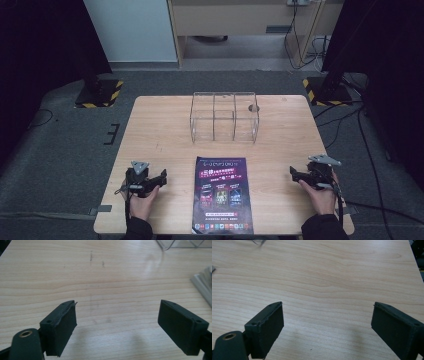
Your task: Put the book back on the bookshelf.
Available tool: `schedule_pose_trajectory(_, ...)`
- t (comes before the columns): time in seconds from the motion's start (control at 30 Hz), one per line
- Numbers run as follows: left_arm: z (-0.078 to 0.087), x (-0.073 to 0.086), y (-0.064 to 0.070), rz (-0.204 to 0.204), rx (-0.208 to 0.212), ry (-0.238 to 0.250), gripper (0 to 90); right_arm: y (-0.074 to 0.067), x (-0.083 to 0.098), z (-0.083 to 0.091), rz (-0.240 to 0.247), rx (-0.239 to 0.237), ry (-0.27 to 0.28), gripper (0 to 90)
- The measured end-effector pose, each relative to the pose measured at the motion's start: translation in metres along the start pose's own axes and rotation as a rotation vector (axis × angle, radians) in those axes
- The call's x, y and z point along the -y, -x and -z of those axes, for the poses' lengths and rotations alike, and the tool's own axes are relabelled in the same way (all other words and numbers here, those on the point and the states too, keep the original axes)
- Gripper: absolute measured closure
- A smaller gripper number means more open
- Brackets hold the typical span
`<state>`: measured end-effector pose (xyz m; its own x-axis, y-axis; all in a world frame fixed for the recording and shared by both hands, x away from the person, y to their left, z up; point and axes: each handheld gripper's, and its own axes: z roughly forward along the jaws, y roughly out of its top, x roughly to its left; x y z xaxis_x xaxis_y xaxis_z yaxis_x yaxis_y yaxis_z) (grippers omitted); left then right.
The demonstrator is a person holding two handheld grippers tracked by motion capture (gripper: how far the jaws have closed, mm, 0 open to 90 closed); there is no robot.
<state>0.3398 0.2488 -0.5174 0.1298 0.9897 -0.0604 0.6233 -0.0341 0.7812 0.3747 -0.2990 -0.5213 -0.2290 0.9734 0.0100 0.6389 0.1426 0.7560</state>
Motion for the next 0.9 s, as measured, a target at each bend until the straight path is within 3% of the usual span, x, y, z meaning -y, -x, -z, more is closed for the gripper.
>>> schedule_pose_trajectory(0.27, 0.012, -0.002, 0.009, 0.006, 0.023, 0.046, 18.2, -0.012, -0.005, 0.012, 0.002, -0.038, 0.014, 8.9)
schedule_pose_trajectory(0.43, 0.018, -0.003, 0.013, 0.031, 0.069, 0.065, 20.5, -0.024, -0.01, 0.019, 0.02, -0.084, 0.047, 8.0)
schedule_pose_trajectory(0.9, 0.023, -0.003, 0.04, 0.013, 0.145, 0.096, 23.2, -0.042, -0.02, 0.031, 0.04, -0.126, 0.108, 7.0)
